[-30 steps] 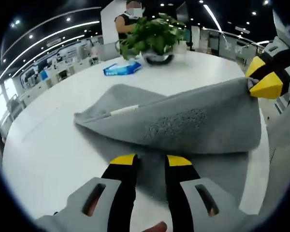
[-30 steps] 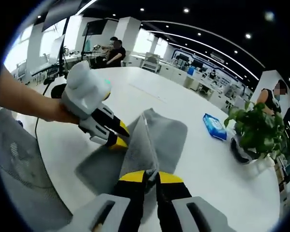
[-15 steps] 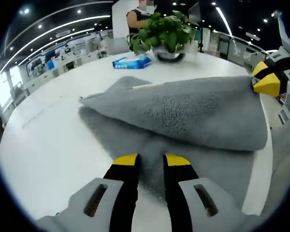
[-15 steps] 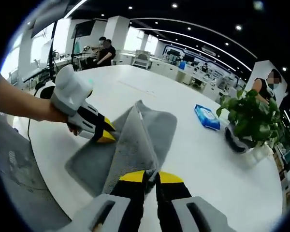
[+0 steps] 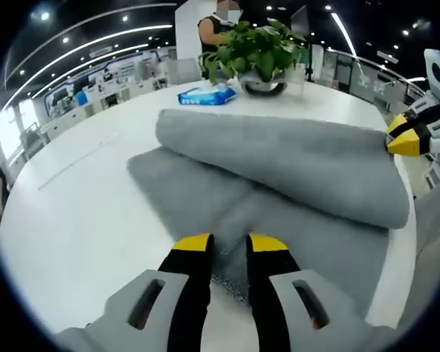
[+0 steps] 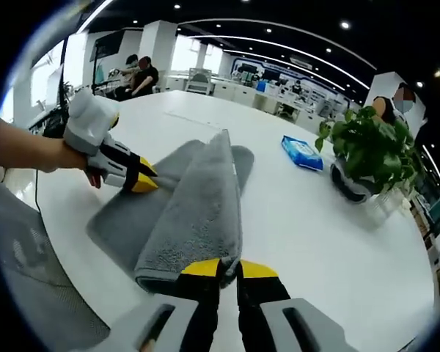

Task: Open the folded towel by lifting each exposed corner and separating the folded layers until the towel lies flat within the target outline without major curled edges

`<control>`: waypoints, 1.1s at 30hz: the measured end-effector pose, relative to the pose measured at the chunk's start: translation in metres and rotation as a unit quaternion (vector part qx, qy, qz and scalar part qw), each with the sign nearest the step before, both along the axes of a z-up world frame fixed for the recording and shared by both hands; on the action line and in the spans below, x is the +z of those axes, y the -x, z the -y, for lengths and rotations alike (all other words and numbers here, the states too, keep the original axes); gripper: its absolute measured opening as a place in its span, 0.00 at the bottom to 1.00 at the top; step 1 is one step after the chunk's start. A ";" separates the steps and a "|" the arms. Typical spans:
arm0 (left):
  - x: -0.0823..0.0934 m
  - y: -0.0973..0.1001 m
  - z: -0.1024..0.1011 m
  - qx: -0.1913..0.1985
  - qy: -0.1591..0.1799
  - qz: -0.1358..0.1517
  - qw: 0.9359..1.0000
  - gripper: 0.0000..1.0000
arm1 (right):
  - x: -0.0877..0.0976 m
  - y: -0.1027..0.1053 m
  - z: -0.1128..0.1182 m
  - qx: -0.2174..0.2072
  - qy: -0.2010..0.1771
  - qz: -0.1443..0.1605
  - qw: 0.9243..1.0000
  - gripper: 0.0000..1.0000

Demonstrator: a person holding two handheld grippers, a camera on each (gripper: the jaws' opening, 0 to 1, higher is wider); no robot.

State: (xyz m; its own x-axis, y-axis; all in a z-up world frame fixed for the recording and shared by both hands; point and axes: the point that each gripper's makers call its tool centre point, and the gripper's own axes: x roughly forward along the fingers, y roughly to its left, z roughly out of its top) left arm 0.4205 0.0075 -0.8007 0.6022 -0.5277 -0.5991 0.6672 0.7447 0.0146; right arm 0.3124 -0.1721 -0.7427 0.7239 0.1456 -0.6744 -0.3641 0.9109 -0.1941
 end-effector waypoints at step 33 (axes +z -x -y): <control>0.000 0.010 -0.041 0.034 0.003 0.011 0.999 0.16 | 0.003 -0.016 -0.043 0.061 -0.048 0.010 0.997 0.08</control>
State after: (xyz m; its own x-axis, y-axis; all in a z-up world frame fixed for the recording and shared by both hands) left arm 0.4109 0.0485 -0.8007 0.6495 -0.4892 -0.5821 0.6150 0.7882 0.0237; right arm 0.3284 -0.1294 -0.7401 0.7100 0.2971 -0.6384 -0.4705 0.8747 -0.1163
